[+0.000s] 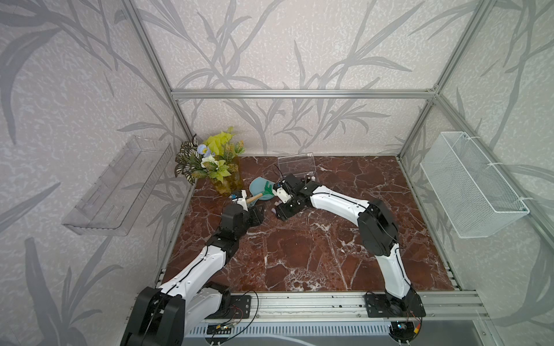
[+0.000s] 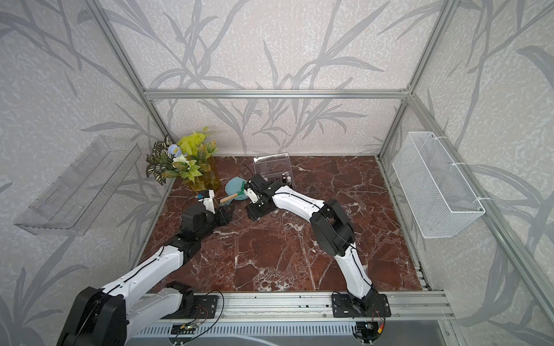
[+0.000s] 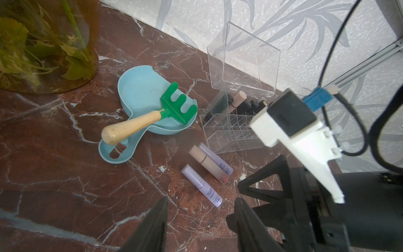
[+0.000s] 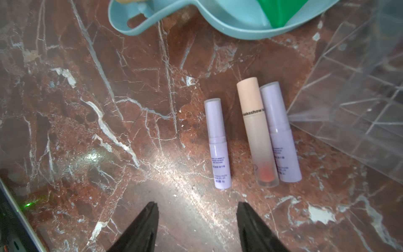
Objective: Arrange the lipsticks in the organizer
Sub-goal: Pick up the lipstick at the center of the board.
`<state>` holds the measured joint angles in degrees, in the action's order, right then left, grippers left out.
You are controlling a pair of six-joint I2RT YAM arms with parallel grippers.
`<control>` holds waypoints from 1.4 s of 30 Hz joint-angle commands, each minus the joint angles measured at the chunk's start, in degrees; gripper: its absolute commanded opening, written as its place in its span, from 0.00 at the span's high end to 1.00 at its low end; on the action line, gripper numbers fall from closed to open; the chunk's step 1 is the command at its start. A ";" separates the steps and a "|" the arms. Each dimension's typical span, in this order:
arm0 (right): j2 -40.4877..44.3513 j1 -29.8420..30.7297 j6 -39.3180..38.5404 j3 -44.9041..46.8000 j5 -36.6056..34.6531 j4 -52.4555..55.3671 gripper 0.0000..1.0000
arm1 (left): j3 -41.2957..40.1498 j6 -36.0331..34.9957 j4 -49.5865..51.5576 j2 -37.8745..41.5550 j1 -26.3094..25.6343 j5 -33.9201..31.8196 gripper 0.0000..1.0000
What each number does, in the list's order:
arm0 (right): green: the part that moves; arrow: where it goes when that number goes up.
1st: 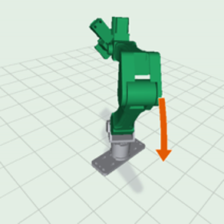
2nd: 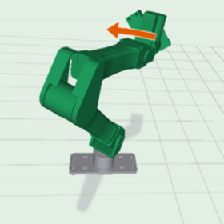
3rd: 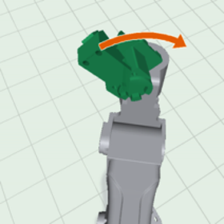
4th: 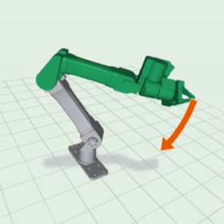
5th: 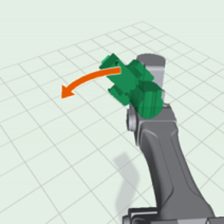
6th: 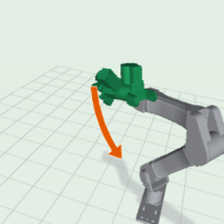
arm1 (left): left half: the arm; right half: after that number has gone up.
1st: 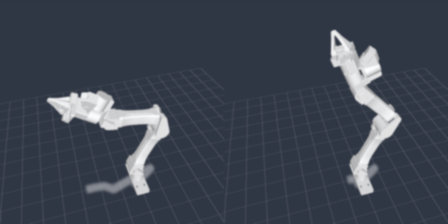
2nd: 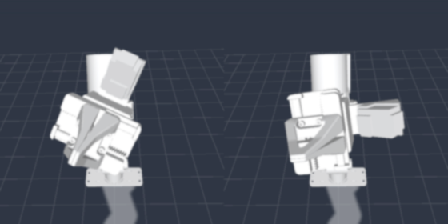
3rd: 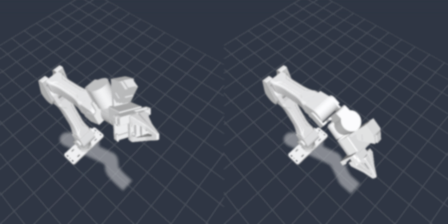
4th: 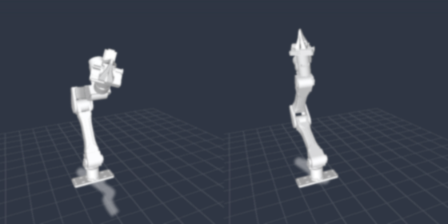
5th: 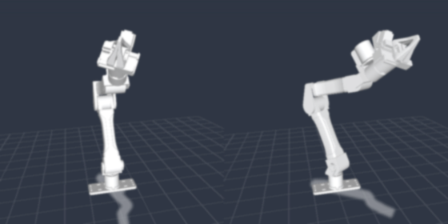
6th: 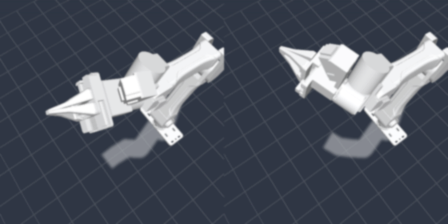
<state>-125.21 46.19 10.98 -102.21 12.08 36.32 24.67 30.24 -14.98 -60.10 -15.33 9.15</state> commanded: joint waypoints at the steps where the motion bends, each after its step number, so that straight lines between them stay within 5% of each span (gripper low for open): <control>1: -2.06 0.23 -0.98 -2.26 -0.30 2.79 0.39 | 1.39 0.26 -0.06 0.77 0.39 0.71 0.49; 26: -10.28 0.38 -1.52 -6.58 -2.58 2.47 0.51 | 2.91 0.17 2.41 2.11 0.49 1.42 0.49; 36: -8.29 1.22 -1.70 -4.91 -3.73 1.93 0.81 | 4.43 0.22 4.40 3.28 0.57 2.43 0.49; 42: 1.98 1.35 -0.84 3.69 -3.20 -3.01 0.86 | 9.14 -0.49 7.00 4.02 0.57 8.20 0.46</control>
<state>-130.17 47.11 9.63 -101.73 8.95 35.09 30.04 30.39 -9.15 -57.12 -15.03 12.97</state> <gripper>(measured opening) 0.197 0.529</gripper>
